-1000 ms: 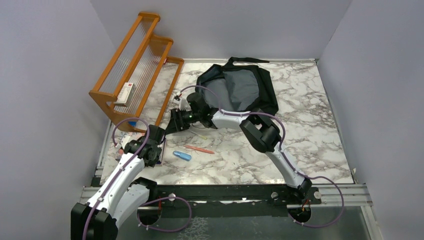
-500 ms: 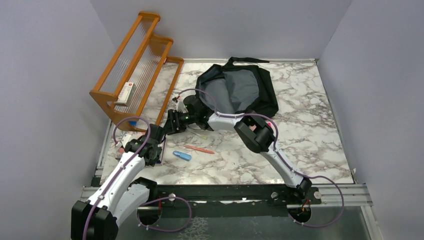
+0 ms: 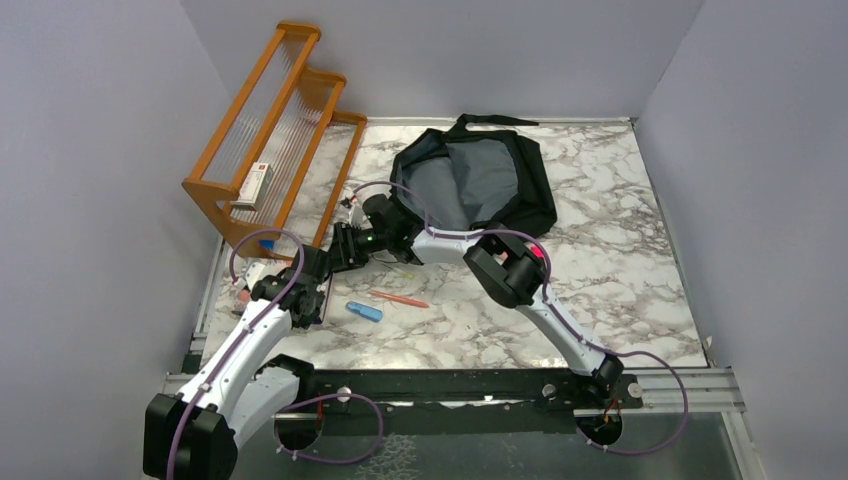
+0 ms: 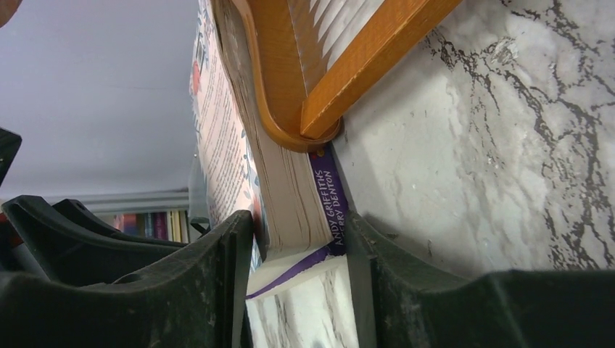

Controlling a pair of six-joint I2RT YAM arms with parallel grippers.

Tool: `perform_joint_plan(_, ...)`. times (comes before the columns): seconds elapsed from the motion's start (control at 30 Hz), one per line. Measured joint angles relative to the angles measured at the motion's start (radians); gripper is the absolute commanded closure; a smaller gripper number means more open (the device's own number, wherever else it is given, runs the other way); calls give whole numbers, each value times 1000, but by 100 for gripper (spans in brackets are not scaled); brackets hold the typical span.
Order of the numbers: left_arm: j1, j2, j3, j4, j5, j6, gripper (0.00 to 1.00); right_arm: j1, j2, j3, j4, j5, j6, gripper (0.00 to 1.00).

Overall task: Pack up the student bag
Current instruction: Pick up the book from the center of the board.

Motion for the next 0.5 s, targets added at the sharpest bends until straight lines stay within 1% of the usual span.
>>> perform_joint_plan(0.17, 0, -5, 0, 2, 0, 11, 66, -2, 3, 0, 29, -1, 10, 67)
perform_joint_plan(0.33, 0, -35, -17, 11, 0, 20, 66, -5, 3, -11, 68, -7, 26, 79)
perform_joint_plan(0.4, 0, -49, -24, 15, 0, 21, 66, -6, 3, -18, 84, -8, 29, 86)
perform_joint_plan(0.5, 0, -63, -30, 18, 0, 28, 61, -6, 0, -31, 101, -6, 29, 95)
